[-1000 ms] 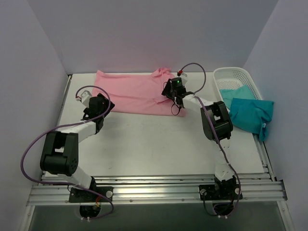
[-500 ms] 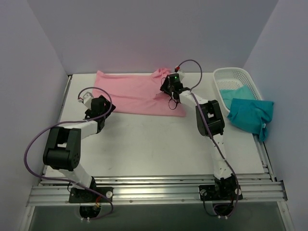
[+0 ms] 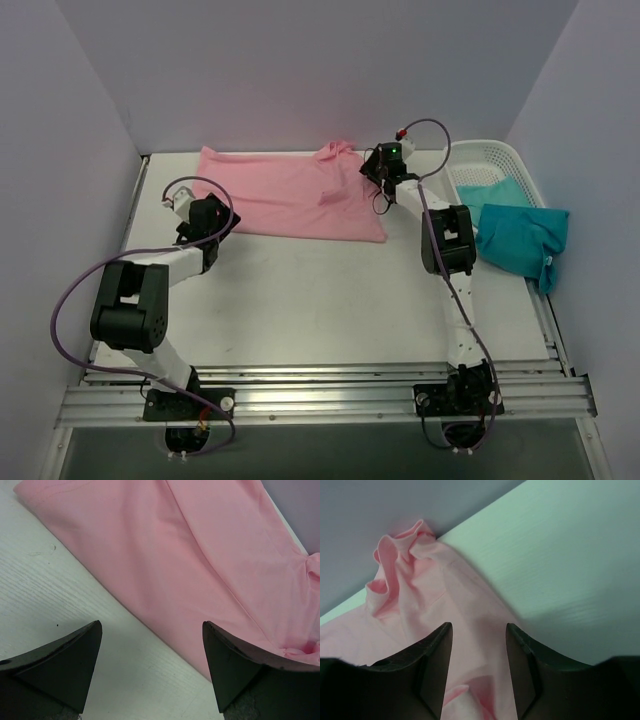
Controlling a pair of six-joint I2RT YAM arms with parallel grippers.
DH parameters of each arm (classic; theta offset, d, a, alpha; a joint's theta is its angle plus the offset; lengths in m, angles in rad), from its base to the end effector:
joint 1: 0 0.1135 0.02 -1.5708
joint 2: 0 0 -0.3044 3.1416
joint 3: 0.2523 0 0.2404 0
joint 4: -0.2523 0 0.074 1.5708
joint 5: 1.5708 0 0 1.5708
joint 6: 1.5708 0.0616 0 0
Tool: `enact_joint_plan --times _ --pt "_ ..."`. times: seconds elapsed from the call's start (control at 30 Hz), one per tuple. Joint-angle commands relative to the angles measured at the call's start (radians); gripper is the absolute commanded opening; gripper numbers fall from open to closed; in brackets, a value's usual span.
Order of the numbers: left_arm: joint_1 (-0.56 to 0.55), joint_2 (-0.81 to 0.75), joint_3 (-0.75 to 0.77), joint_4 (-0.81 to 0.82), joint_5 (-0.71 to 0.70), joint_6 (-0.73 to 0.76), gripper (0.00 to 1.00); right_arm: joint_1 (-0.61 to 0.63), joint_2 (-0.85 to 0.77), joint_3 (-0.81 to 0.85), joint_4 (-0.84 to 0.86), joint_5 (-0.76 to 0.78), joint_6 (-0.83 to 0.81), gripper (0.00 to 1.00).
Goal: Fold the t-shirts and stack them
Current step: Fold the flattened tshirt in 1/3 of the way
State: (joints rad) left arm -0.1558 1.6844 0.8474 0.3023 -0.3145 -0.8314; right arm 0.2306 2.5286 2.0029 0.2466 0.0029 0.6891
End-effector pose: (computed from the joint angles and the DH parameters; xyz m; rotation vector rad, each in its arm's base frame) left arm 0.3675 -0.0384 0.2157 -0.8665 1.8997 -0.2712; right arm 0.6141 0.1440 0.1864 0.4334 1.8483 0.6325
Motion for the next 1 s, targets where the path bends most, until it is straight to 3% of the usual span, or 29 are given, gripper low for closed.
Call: enact_joint_plan --times 0.0,0.23,0.3,0.33,0.43,0.57,0.67,0.73,0.83,0.97 --pt "-0.002 0.001 0.053 0.017 -0.018 0.020 0.90 -0.025 -0.046 0.050 0.054 0.039 -0.010 0.43" --pt "0.028 0.032 0.213 -0.072 0.001 0.048 0.92 -0.042 -0.206 -0.044 0.102 0.019 -0.063 0.53" --pt "0.048 0.067 0.284 -0.120 0.028 0.051 0.92 -0.047 -0.205 -0.029 0.097 0.008 -0.075 0.61" --pt "0.059 0.101 0.313 -0.147 0.050 0.051 0.92 -0.050 -0.197 -0.024 0.097 -0.033 -0.079 0.73" --pt "0.093 0.153 0.377 -0.137 0.078 0.038 0.92 -0.065 -0.150 0.013 0.109 -0.102 -0.074 0.88" --pt "0.122 0.262 0.491 -0.189 0.139 0.044 0.93 -0.085 -0.080 0.050 0.114 -0.168 -0.025 0.89" --pt "0.150 0.331 0.571 -0.244 0.186 0.028 0.92 -0.082 -0.108 -0.066 0.178 -0.191 0.029 0.87" --pt "0.151 0.330 0.536 -0.215 0.209 0.008 0.92 -0.064 -0.187 -0.172 0.247 -0.196 0.043 0.84" --pt "0.151 0.270 0.434 -0.160 0.203 -0.018 0.92 -0.037 -0.321 -0.375 0.325 -0.175 0.050 0.69" --pt "0.127 0.157 0.282 -0.137 0.184 -0.076 0.91 -0.022 -0.541 -0.613 0.295 -0.112 0.081 0.73"
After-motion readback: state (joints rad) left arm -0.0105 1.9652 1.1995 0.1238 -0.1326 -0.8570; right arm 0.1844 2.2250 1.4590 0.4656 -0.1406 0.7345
